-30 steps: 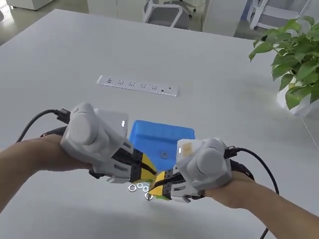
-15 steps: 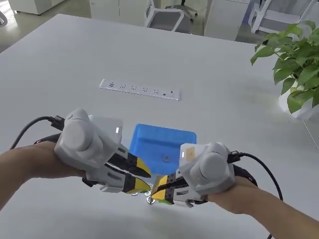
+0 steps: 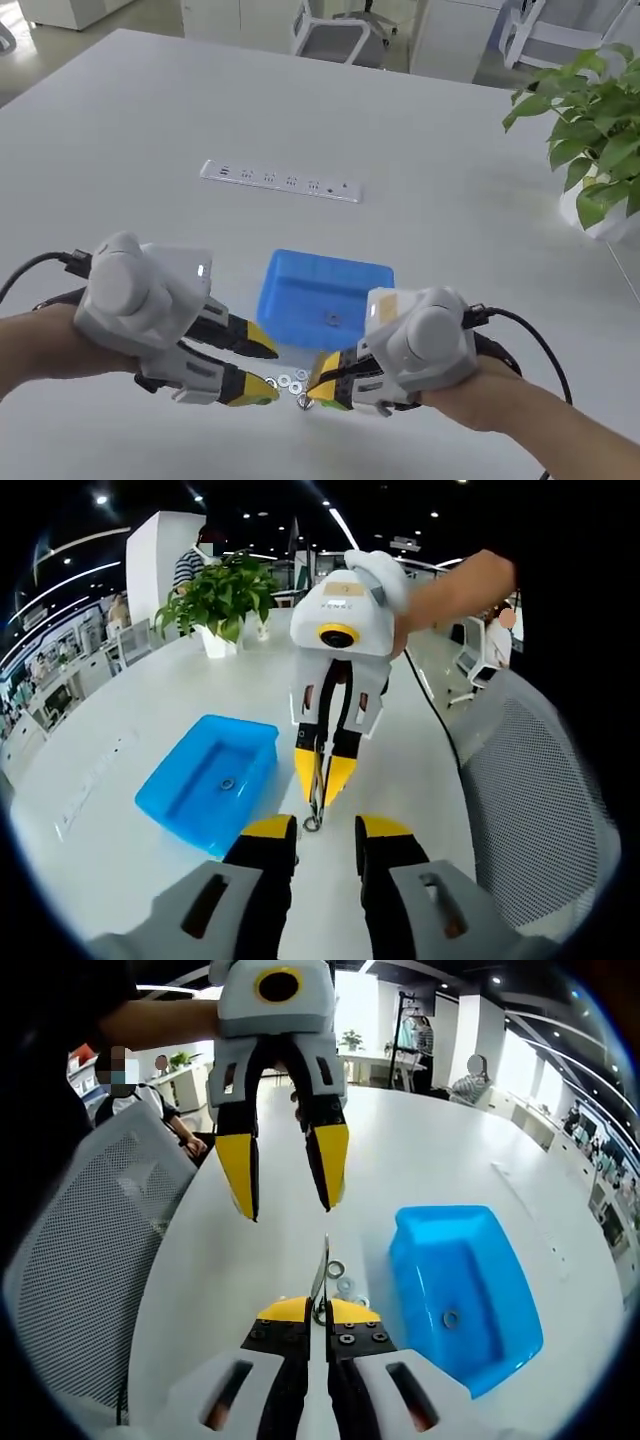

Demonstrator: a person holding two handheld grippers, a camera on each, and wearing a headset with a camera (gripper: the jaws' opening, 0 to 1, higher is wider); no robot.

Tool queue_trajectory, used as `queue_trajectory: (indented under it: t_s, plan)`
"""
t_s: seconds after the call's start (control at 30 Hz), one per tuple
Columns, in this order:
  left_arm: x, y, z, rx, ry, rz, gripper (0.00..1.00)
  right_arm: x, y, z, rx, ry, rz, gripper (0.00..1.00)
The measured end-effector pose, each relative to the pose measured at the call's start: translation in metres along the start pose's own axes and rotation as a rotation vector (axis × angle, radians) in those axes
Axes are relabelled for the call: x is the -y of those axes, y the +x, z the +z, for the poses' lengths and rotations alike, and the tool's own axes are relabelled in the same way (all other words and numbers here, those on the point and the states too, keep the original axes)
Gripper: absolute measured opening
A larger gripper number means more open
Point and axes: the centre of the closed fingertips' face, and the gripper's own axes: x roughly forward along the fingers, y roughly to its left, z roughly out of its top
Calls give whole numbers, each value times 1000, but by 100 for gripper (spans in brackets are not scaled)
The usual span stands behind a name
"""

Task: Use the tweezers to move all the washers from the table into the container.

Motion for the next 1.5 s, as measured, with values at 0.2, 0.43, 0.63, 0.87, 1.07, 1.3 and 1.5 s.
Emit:
queue_trajectory:
  t_s: [0.2, 0.43, 0.63, 0.87, 1.07, 1.3, 1.5]
  plan:
    - [4, -4, -6, 9, -44, 22, 42, 1, -7, 5, 4, -7, -3, 4]
    - [1, -10, -10, 33, -87, 50, 55, 4, -16, 12, 12, -19, -6, 5]
    - [-5, -15, -13, 54, -119, 86, 65, 6, -25, 18, 14, -32, -4, 5]
    - [-7, -17, -17, 49, -155, 115, 77, 11, -36, 28, 25, -46, -9, 5]
    - [-11, -20, -16, 63, -174, 135, 86, 21, -45, 34, 33, -59, -25, 5]
    - [-14, -23, -10, 88, -173, 146, 93, 34, -52, 39, 40, -65, -45, 5]
    - [-15, -25, -11, 87, -177, 148, 97, 50, -53, 43, 46, -71, -65, 5]
